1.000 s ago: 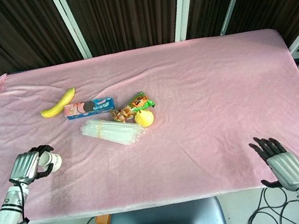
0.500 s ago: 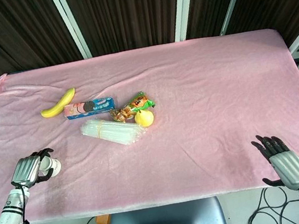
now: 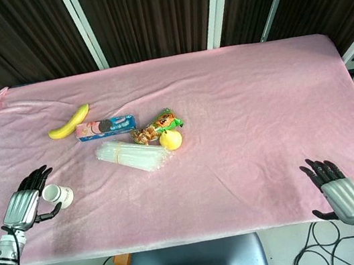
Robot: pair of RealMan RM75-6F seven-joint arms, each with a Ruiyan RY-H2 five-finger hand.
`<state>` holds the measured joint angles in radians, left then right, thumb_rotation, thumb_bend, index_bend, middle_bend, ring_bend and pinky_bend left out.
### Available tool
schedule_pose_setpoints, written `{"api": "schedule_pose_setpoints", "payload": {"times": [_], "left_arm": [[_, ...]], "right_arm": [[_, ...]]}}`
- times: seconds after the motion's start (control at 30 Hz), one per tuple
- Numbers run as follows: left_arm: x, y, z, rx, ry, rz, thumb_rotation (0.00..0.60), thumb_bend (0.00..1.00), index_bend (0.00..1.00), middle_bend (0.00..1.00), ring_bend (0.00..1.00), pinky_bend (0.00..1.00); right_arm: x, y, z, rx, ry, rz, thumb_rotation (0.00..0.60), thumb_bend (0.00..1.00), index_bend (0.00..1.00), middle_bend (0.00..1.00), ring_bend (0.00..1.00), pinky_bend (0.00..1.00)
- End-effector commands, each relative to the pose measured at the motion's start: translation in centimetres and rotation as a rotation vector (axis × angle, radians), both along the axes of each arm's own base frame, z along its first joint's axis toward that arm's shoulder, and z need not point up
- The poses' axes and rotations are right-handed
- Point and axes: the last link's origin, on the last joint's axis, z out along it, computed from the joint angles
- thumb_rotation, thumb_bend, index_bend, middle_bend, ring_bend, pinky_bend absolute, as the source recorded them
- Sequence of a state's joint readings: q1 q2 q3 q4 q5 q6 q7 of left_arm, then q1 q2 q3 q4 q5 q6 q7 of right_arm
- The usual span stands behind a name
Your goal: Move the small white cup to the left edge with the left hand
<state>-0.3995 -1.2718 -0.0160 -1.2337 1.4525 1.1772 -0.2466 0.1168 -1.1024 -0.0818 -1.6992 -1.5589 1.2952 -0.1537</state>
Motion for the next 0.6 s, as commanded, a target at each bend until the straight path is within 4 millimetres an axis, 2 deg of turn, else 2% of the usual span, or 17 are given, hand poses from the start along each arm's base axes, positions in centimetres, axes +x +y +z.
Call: {"api": "schedule_pose_setpoints", "payload": {"times": [0.03,0.1,0.13,0.23,0.33,0.37,0.6], "left_arm": [[-0.4,-4.8,1.7,0.049,-0.022,-0.013,0.457,0.33,0.0,0.0,0.0,0.06],[-0.8,-7.7,2.0,0.106,-0.036,-0.022,0.461,0.33,0.0,0.0,0.0,0.05],[-0.9,-8.6,2.0,0.124,-0.036,-0.027,0.463,0.34,0.0,0.0,0.0,0.05],[-1.1,-9.4,1.9,0.142,-0.036,-0.034,0.495,0.34,0.0,0.0,0.0,0.03],[-2.3,-12.1,0.9,0.138,0.003,-0.034,0.583,0.34,0.0,0.0,0.0,0.01],[-2.6,-12.7,0.6,0.11,0.024,-0.029,0.596,0.34,0.0,0.0,0.0,0.01],[-2.5,-12.7,1.0,0.136,0.017,-0.049,0.596,0.34,0.0,0.0,0.0,0.01]], "right_arm": [[0.0,0.0,0.0,-0.003,0.001,0.0,0.6,0.25,0.0,0.0,0.0,0.0],[-0.1,0.0,0.1,-0.006,0.002,-0.002,0.6,0.25,0.0,0.0,0.0,0.0],[-0.1,0.0,0.1,-0.006,0.003,-0.002,0.6,0.25,0.0,0.0,0.0,0.0],[-0.1,0.0,0.0,-0.007,0.003,-0.003,0.6,0.25,0.0,0.0,0.0,0.0],[-0.1,-0.1,-0.1,-0.006,0.007,-0.003,0.6,0.25,0.0,0.0,0.0,0.0],[-0.2,-0.1,-0.2,-0.001,0.009,-0.006,0.6,0.25,0.0,0.0,0.0,0.0],[0.1,0.2,-0.8,0.013,0.021,0.007,0.6,0.25,0.0,0.0,0.0,0.0]]}}
